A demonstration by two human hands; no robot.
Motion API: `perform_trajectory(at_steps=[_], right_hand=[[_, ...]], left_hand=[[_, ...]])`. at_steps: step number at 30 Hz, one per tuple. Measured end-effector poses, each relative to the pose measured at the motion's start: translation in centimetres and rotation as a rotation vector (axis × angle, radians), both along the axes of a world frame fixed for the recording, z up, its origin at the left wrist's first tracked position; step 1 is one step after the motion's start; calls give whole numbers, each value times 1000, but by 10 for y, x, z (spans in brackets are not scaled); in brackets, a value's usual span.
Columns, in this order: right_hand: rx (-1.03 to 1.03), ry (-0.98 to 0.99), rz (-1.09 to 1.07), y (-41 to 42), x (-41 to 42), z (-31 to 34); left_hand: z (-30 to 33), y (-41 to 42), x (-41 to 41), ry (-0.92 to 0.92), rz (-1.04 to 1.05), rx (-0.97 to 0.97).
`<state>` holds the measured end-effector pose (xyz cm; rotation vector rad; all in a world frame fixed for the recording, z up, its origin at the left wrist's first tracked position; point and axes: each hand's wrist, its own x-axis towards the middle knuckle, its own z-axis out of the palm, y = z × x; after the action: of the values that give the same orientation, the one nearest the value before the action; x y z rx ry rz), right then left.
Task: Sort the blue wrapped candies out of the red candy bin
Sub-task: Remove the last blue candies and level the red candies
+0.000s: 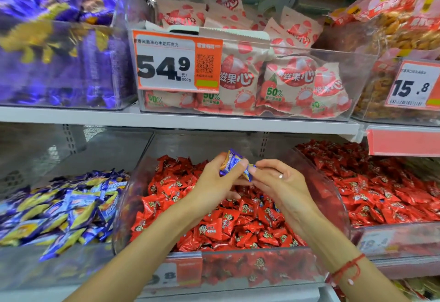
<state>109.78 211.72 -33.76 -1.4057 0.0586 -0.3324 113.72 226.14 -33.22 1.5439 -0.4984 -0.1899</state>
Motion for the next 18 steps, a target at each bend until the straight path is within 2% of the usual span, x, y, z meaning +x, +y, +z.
perform_trajectory(at_steps=[2, 4, 7, 9, 12, 14, 18], right_hand=[[-96, 19, 71, 4, 0, -1], [-300, 59, 161, 8, 1, -7], [-866, 8, 219, 10, 5, -22], [-1138, -42, 227, 10, 5, -26], [-1314, -72, 251, 10, 6, -30], [-1351, -60, 255, 12, 5, -32], [-1361, -66, 260, 11, 5, -33]], left_hand=[[0, 15, -10, -246, 81, 146], [-4, 40, -22, -492, 193, 347], [-3, 87, -43, -625, 393, 421], [0, 120, -49, -666, 559, 417], [-1, 163, -40, -655, 694, 524], [-5, 184, -30, -580, 626, 651], [-19, 207, -18, -375, 291, 1116]])
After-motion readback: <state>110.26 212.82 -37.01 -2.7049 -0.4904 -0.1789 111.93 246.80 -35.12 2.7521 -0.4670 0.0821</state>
